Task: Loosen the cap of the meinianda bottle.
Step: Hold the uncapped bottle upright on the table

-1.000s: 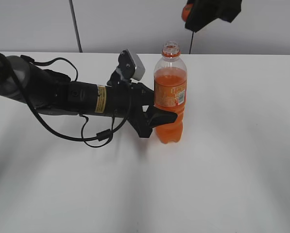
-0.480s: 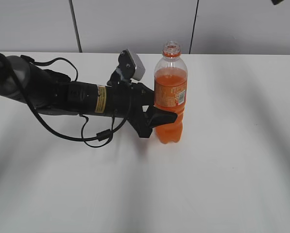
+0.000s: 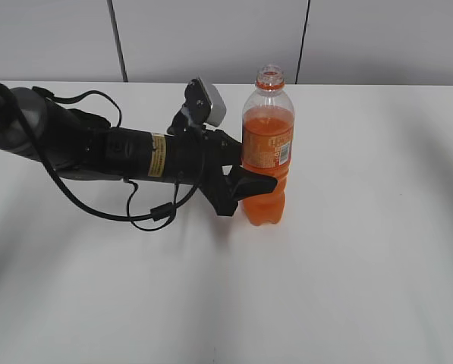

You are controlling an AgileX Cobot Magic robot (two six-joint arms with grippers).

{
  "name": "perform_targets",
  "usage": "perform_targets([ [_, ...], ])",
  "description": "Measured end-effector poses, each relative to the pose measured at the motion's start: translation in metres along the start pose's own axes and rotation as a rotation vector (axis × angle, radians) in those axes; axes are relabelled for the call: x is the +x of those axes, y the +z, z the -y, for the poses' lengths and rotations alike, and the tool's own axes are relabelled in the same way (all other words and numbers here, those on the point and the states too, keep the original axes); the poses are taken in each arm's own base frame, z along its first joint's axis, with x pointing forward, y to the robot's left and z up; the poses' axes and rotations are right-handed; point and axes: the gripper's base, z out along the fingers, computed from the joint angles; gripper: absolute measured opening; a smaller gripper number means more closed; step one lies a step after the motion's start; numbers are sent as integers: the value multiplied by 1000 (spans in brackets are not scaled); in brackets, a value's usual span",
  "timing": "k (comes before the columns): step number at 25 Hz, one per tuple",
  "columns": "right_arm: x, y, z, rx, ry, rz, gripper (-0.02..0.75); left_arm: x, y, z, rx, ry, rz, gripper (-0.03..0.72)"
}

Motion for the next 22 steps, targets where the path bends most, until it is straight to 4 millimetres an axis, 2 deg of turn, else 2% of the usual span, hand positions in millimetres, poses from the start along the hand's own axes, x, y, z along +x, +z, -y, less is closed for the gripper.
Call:
perform_targets([
  [3,13,27,2,-14,25,-19,272,0,0,0,4,1,3,403],
  [8,40,79,-10,-91,54,-8,272,0,0,0,5,1,4,403],
  [13,64,121,-13,-66,54,34,272,0,0,0,5,1,4,403],
  [22,74,174,-12,-42,68,32,272,0,0,0,5,1,3,403],
])
